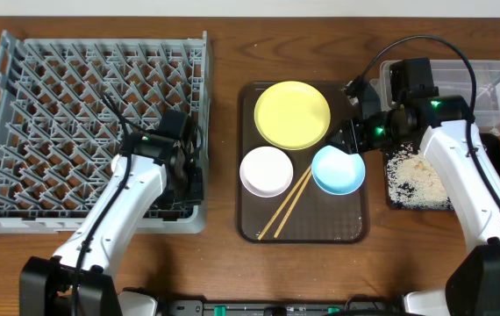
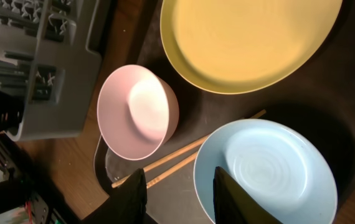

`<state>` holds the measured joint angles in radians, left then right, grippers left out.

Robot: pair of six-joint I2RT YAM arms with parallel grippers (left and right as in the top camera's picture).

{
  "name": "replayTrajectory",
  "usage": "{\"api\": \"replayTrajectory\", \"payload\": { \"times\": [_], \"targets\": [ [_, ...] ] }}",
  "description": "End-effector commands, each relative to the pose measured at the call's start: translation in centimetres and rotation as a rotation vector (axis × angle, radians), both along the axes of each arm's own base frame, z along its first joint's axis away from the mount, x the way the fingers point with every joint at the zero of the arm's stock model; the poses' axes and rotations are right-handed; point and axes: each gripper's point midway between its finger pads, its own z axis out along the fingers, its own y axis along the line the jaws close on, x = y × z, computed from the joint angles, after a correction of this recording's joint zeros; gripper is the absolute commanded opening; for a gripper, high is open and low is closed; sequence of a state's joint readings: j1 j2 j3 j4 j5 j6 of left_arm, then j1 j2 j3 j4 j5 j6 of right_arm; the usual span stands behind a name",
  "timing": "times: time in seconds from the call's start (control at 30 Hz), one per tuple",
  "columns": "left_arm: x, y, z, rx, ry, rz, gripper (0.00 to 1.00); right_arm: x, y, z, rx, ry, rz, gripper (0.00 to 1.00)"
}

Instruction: Sort waste into correct bins and load items into the dishwasher rack

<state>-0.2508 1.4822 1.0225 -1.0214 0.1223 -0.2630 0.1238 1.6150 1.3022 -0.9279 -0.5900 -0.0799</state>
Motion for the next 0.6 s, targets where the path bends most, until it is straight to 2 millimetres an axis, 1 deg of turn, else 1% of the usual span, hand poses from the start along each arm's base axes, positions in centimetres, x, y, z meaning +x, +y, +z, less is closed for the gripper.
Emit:
{"api": "replayTrajectory", "payload": {
  "times": [0.0,0.1,0.17,0.27,0.37,0.43,0.57],
  "targets": [
    [-1.0,-1.1,-0.5,-0.044,0.041,-0.011,0.48,0.1,0.0,0.1,0.001,0.003,-0.004,0.35],
    [-0.3,-1.2,-0.4,-0.047,0.013,-0.012,0.54,0.1,-0.2,0.0,-0.010,0.005,-0.008,0.36],
    [0.3,-1.0,0.1,-0.038,-0.017,-0.017,0.54,0.0,-0.2,-0.1,-0.010,0.008,-0.008,0.37],
    [1.4,-0.2,1.3,0.013,-0.080,-0.015,0.54,0.0,-0.2,-0.1,-0.010,0.008,-0.008,0.37],
    [2.4,0.2,3.1,0.028,-0.157,-0.010,0.54,0.0,-0.2,-0.1,-0.014,0.008,-0.009,0.38],
    [3.3,-0.1,4.5,0.011,-0.223,-0.010,0.54,0.0,-0.3,-0.1,-0.017,0.008,-0.010,0.38],
    [5.6,-0.9,7.7,-0.049,-0.402,-0.006,0.54,0.1,-0.3,-0.1,-0.017,0.006,-0.010,0.37]
  ]
}}
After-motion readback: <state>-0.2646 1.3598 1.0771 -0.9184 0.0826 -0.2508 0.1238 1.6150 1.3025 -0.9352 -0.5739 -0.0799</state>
